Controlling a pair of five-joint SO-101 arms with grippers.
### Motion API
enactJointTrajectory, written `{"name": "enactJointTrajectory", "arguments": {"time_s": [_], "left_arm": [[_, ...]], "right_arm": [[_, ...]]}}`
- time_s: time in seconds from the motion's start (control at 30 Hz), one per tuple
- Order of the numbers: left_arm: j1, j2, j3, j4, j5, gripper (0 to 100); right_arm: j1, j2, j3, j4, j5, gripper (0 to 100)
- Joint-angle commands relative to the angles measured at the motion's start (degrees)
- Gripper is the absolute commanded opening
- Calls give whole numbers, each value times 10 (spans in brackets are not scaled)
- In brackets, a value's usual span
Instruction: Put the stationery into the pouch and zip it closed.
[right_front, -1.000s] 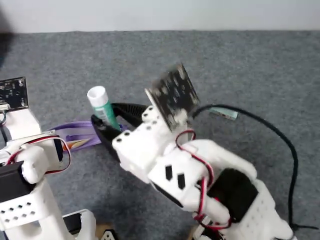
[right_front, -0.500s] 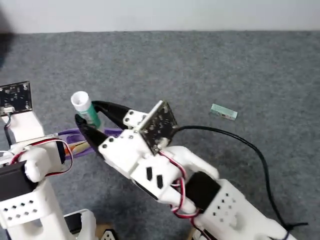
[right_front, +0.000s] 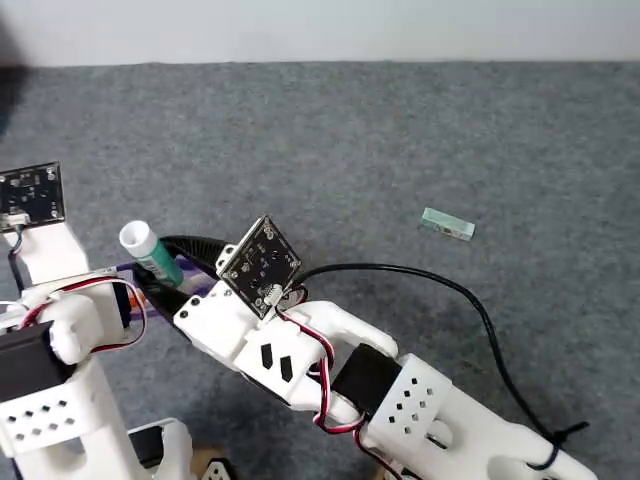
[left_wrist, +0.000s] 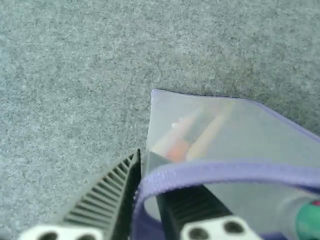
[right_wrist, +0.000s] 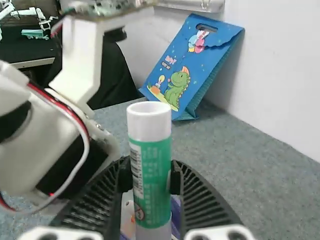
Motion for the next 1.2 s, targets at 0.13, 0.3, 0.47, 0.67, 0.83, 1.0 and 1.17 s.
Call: {"name": "enactJointTrajectory", "arguments": {"time_s": [0.13,0.3,0.47,0.67,0.83,1.0,1.17], "left_arm": [[-4,-2,-4,12,-1,13],[-4,-2,-4,12,-1,13],[-4,-4,-4,12,-1,13],[-4,-5,-4,12,-1,13],[-4,-4,-3,12,-1,13],[-4,-3,-4,12,-1,13],[-4,-5,-4,12,-1,13]], "right_arm": [[-3,8,10,-14,6,129],[-2,9,11,-73,10,65],[8,22,11,-77,11,51],[15,-4,9,-17,35,196],[15,-44,9,26,35,199],[26,-107,8,87,39,199],[149,-168,8,216,36,199]]}}
